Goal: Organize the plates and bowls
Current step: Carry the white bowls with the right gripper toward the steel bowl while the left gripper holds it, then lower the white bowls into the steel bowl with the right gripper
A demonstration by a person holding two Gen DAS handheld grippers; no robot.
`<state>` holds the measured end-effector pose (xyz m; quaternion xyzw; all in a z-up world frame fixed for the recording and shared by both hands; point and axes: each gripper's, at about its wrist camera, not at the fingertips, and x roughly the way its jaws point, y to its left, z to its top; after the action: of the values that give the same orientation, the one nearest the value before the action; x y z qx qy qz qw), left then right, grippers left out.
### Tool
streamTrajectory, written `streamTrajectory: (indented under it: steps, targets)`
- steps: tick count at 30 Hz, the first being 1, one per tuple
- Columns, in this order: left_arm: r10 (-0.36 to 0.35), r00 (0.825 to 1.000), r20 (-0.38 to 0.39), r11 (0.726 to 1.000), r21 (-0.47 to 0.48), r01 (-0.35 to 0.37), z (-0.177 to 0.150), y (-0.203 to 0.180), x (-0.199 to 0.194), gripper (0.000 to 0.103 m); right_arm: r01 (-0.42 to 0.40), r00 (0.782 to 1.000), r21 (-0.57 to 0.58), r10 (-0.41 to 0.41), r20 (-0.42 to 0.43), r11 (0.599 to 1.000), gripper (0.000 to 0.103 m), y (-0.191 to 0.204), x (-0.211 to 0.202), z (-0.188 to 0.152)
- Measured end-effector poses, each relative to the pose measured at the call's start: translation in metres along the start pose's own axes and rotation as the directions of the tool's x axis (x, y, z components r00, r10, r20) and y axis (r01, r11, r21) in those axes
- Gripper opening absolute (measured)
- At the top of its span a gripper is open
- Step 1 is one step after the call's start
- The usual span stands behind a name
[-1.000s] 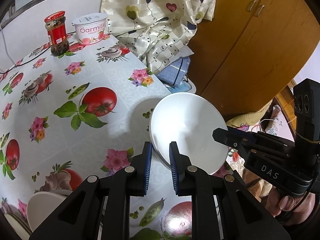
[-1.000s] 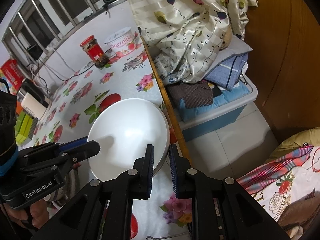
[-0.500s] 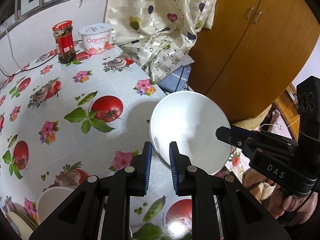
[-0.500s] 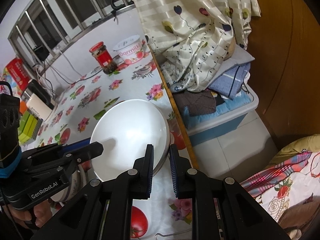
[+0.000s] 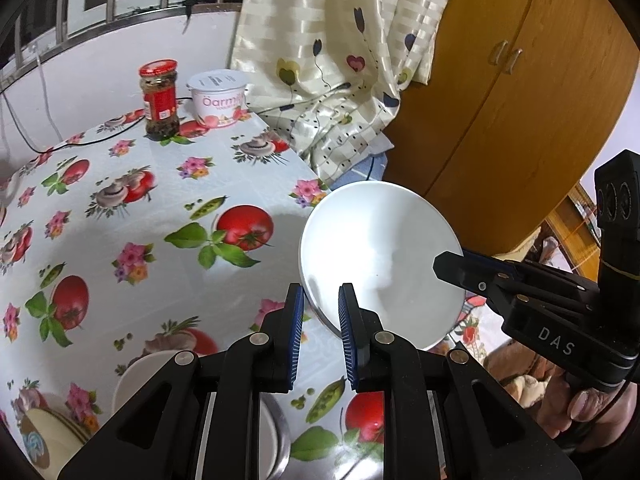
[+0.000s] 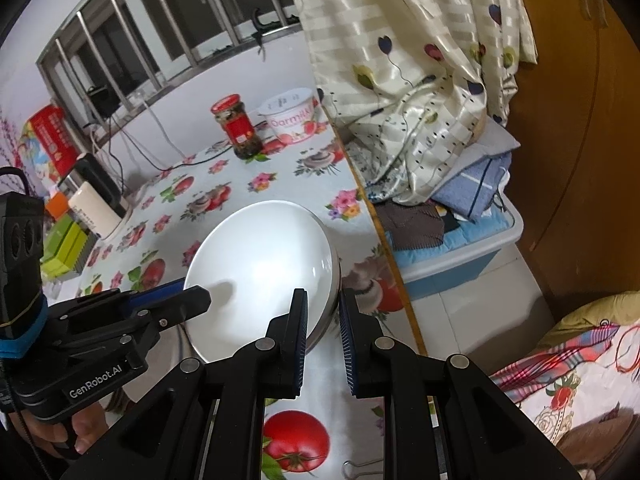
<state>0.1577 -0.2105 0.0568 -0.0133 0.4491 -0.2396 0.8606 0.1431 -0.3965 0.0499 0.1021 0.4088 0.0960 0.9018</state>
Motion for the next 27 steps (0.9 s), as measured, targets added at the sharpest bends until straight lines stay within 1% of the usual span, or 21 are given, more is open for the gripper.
streamTrajectory:
  steps: [14,27]
  targets:
    - [0.040,0.997,0.066,0.998,-0.053,-0.037,-0.020,0.033,-0.047,0.019,-0.032,0.999,-0.080,0.032,0.004,0.996,0.016,0.054,-0.008,-0.004]
    - [0.095,0.991,0.091,0.991,-0.102,-0.085,-0.041,0.058,-0.078,0.019,-0.091,0.996,-0.138,0.089,-0.023,0.986,0.016,0.092,-0.005,-0.013]
